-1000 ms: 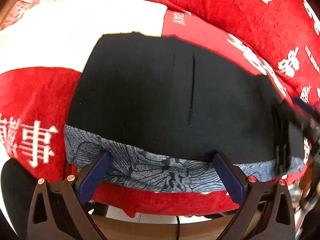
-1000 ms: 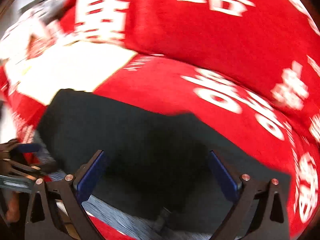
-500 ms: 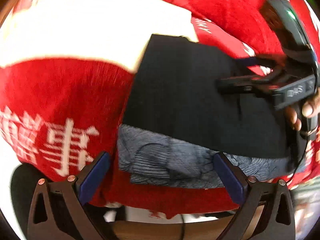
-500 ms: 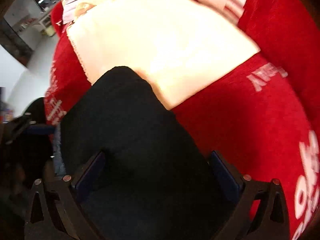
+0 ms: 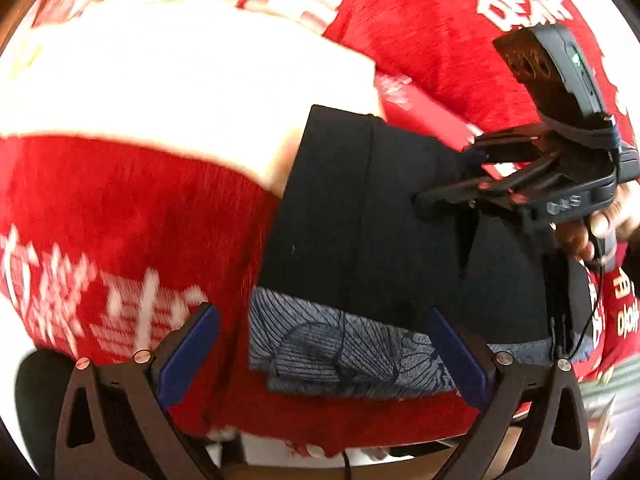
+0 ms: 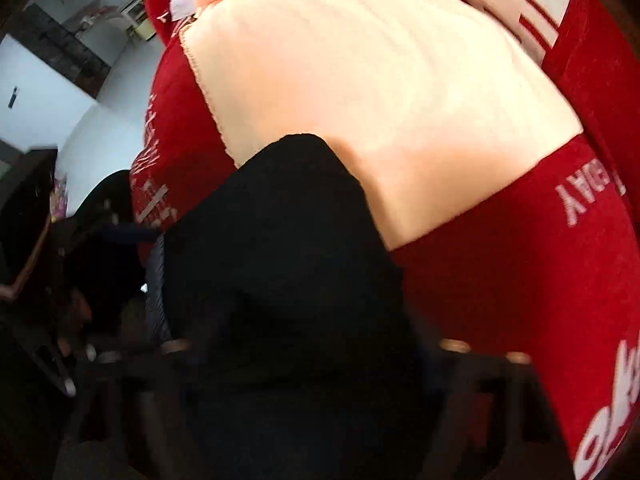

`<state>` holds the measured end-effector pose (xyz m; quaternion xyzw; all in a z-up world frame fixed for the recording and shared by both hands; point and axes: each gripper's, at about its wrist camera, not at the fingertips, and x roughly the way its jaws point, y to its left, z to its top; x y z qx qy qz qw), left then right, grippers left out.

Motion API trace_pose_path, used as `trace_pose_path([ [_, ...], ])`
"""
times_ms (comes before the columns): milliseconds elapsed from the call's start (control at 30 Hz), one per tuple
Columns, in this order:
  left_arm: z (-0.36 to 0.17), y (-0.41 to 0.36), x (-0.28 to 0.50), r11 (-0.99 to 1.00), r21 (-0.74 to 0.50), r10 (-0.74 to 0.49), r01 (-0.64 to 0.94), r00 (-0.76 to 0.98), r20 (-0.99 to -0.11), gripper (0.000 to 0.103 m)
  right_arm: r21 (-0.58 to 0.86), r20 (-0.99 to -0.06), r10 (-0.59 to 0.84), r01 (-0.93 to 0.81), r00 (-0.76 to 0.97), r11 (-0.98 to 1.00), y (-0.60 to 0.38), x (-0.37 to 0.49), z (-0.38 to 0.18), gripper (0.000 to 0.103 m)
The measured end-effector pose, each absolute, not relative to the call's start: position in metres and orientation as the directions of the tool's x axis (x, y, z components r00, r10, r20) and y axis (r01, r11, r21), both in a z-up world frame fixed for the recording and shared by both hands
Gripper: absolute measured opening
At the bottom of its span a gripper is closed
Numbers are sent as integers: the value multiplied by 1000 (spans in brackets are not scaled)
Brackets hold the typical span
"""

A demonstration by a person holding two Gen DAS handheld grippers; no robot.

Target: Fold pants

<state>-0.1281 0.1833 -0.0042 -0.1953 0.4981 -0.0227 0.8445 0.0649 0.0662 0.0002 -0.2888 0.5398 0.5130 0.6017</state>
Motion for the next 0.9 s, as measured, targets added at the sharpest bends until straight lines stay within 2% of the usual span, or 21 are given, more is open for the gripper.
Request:
trace_pose_path([
  [33, -2, 186, -128, 928, -352, -248, -122, 501, -829, 103, 196, -942, 321, -932, -93, 305, 60, 65, 7, 25],
  [67, -2, 188, -126, 928, -357, -265, -102, 492, -829, 103, 198, -933, 349, -932, -85, 303, 56, 65, 17, 24],
  [200, -4, 202, -112, 892, -453, -398, -10, 461, -793, 103, 168, -912, 406, -954, -55, 248, 49, 42, 37, 21],
  [433, 6, 205, -78, 746, -596, -665, 296, 372, -648, 103, 110, -882, 471, -978, -14, 176, 40, 8, 59, 20],
  [533, -5, 175, -66, 702, -610, -707, 367, 256, -659, 103, 105, -875, 484, -978, -6, 178, 36, 7, 61, 20],
  [600, -15, 151, -62, 737, -557, -653, 383, 193, -732, 103, 97, -882, 471, -978, 1, 184, 39, 8, 57, 20],
  [633, -12, 143, -63, 759, -515, -622, 397, 211, -754, 103, 92, -885, 466, -978, 7, 189, 39, 9, 55, 20],
  [700, -5, 139, -66, 760, -516, -625, 396, 227, -747, 103, 89, -891, 453, -967, 30, 239, 42, 18, 47, 21],
  [733, -4, 137, -66, 768, -528, -621, 363, 217, -753, 98, 98, -895, 445, -959, 32, 266, 42, 22, 44, 27],
  [767, -2, 139, -69, 779, -523, -609, 347, 215, -764, 88, 105, -897, 440, -944, 46, 311, 41, 27, 44, 31],
  [800, 0, 136, -69, 801, -493, -577, 341, 219, -786, 60, 100, -897, 437, -930, 70, 354, 37, 31, 46, 36],
  [833, 0, 134, -70, 832, -441, -526, 337, 225, -821, 48, 100, -897, 434, -916, 86, 388, 32, 34, 50, 43],
  [867, 1, 135, -70, 837, -444, -520, 320, 215, -827, 46, 96, -892, 438, -902, 109, 420, 21, 36, 56, 46],
  [900, 4, 136, -70, 837, -457, -526, 301, 208, -825, 43, 76, -889, 436, -893, 141, 444, 11, 38, 59, 55],
])
